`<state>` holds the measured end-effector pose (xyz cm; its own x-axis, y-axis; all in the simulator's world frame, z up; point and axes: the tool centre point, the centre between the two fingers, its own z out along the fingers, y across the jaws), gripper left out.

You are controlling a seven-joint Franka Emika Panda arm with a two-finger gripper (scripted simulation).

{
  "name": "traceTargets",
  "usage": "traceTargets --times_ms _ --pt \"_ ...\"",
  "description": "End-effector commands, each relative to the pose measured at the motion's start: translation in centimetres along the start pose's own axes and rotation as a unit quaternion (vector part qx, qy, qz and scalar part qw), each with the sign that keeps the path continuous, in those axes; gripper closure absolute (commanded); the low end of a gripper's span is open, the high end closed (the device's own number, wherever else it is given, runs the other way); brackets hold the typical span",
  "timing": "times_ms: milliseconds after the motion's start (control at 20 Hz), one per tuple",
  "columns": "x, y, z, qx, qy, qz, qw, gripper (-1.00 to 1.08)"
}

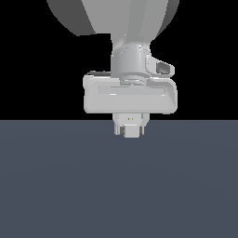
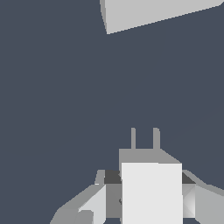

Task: Plug the charger into the wall socket.

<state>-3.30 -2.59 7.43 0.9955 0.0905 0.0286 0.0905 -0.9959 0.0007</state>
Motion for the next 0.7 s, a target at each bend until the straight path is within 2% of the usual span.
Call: traceTargets --times_ms 0,650 --pt "1.0 1.0 -0.5 0.001 0.000 -0.026 0.9997 1.08" --pt "5.2 4.0 -2.2 0.004 0.000 -0.116 0.9932 1.08"
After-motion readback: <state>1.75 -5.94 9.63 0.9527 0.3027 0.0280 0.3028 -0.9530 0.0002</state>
